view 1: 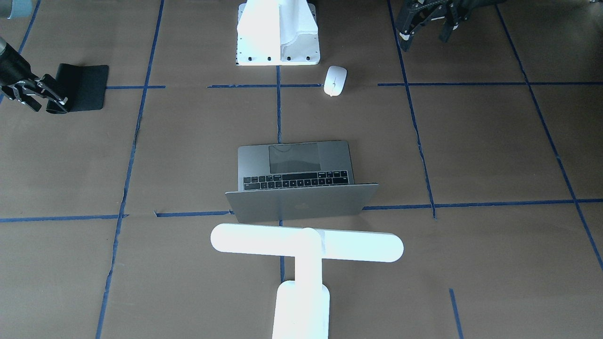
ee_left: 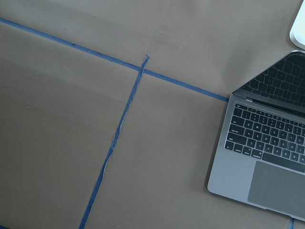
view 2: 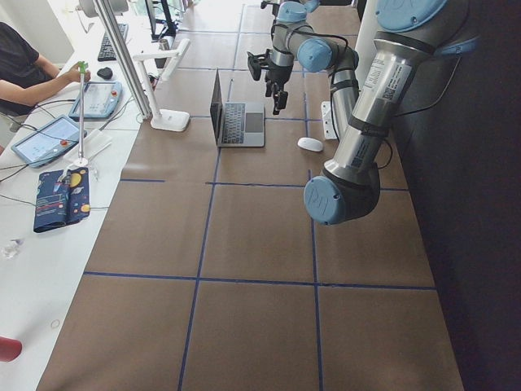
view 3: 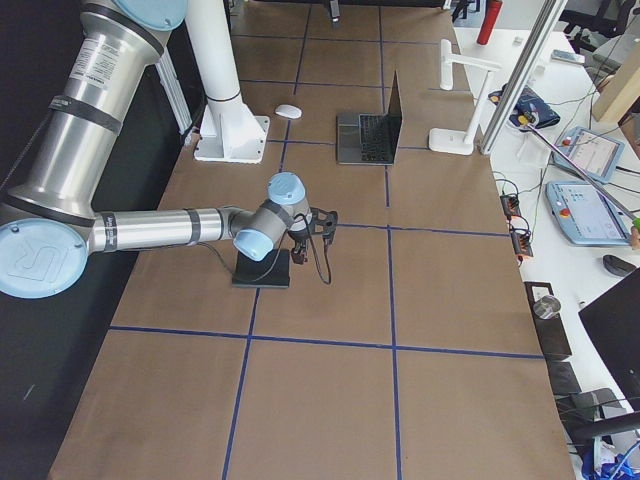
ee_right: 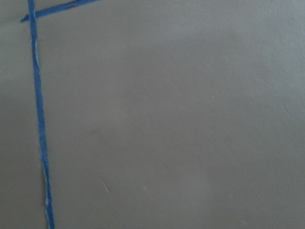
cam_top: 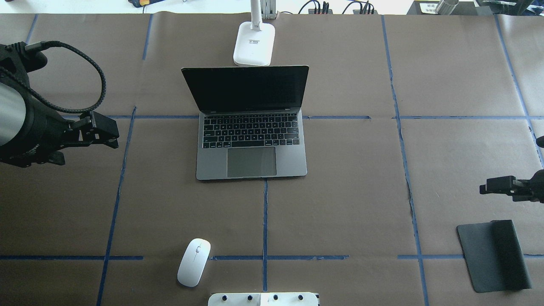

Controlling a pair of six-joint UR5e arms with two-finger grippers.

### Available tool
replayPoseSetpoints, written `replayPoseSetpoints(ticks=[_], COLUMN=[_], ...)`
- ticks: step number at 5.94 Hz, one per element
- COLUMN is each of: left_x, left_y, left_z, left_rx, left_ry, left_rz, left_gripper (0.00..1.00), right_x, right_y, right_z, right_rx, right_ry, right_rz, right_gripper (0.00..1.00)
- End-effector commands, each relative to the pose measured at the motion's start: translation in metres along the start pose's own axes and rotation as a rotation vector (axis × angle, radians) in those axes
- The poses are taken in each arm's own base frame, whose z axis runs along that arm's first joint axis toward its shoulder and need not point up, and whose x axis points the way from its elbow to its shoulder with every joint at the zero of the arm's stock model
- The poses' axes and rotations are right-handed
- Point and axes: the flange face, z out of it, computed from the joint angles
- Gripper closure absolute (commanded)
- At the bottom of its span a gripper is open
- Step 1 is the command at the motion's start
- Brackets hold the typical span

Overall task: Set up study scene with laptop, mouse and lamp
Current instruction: 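Grasp the edge of the black mouse pad with the right gripper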

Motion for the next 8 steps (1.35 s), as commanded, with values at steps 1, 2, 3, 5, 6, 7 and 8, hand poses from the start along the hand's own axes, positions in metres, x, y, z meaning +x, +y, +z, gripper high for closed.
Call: replayPoseSetpoints(ticks=[1, 2, 3, 5, 6, 7, 8], left_x=[0.005, 0.005, 0.006, 0.007, 0.007, 0.007, 0.007], left_y=[0.012, 0.013, 0.013, 0.013, 0.013, 0.014, 0.013], left_z=[-0.001, -0.001, -0.001, -0.002, -0.003, -0.002, -0.003], left_rx=[-0.023, -0.023, -0.023, -0.022, -0.022, -0.031, -0.03], left_ry=[0.015, 0.018, 0.018, 0.024, 0.025, 0.025, 0.027], left_rz=[0.021, 0.023, 0.025, 0.027, 0.028, 0.027, 0.027], left_gripper=[0.0, 0.0, 0.0, 0.0, 0.0, 0.0, 0.0], right_x=[0.035, 0.044, 0.048, 0.097, 0.097, 0.096, 0.094], right_y=[0.043, 0.057, 0.067, 0.078, 0.08, 0.08, 0.08], right_z=[0.01, 0.025, 0.042, 0.064, 0.063, 0.062, 0.061], right_rx=[-0.072, -0.105, -0.101, -0.124, -0.133, -0.132, -0.13], right_ry=[0.042, 0.074, 0.1, 0.069, 0.062, 0.059, 0.057], right_rz=[-0.039, -0.064, -0.108, -0.125, -0.125, -0.126, -0.126], right_gripper=[0.0, 0.0, 0.0, 0.0, 0.0, 0.0, 0.08])
